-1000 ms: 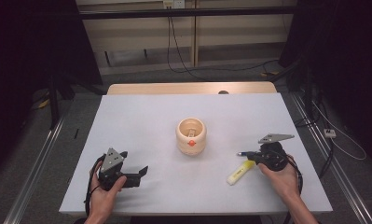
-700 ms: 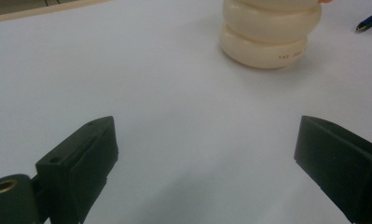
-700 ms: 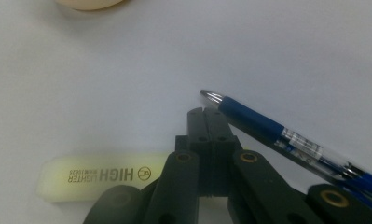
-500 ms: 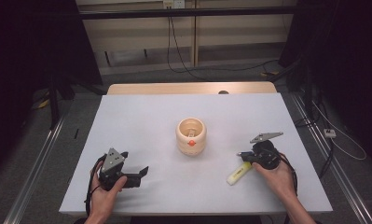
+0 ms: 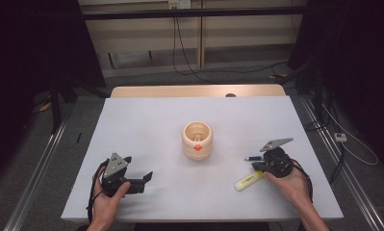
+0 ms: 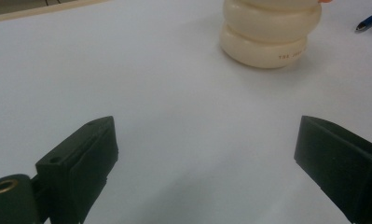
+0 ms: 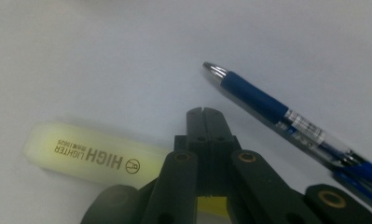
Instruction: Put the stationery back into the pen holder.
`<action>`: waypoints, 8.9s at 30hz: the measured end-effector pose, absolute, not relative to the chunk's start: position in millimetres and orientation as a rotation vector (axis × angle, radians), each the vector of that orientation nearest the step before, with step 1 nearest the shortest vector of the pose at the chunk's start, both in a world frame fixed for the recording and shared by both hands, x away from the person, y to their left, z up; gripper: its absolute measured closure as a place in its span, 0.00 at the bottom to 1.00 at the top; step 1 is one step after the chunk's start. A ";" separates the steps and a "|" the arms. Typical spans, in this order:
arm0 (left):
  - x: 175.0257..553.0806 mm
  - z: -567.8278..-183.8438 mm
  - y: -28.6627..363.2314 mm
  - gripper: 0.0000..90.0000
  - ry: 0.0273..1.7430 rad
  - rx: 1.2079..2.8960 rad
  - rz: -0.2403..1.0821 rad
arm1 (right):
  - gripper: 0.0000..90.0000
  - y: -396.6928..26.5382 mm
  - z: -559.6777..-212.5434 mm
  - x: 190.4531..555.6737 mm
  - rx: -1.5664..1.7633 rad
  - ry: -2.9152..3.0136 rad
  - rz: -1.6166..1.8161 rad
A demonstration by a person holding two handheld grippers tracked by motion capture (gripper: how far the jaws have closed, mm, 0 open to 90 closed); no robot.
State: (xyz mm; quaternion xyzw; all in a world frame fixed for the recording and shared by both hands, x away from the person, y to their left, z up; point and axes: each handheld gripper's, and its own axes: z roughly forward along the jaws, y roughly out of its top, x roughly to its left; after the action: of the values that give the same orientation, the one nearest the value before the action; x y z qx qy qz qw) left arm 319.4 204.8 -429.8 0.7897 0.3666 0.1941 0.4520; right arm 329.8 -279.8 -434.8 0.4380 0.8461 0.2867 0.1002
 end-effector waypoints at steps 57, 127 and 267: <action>320.1 -430.8 204.1 0.07 0.900 1.968 0.466 | 0.83 -300.2 -421.6 308.1 1.220 2.679 0.801; 321.2 -432.4 199.6 0.07 0.885 1.994 0.453 | 0.74 -264.7 -416.6 302.2 0.579 3.066 0.273; 267.8 -446.6 35.5 0.86 -0.418 2.315 1.438 | 0.58 -125.3 -382.3 354.2 0.547 3.083 0.782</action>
State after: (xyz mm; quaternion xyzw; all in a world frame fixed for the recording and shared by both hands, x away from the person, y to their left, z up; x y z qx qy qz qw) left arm 267.8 35.5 -446.6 0.8243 -0.1487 0.5119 0.1909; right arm 354.2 -125.3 -382.3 0.1694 0.9544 0.2422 -0.0428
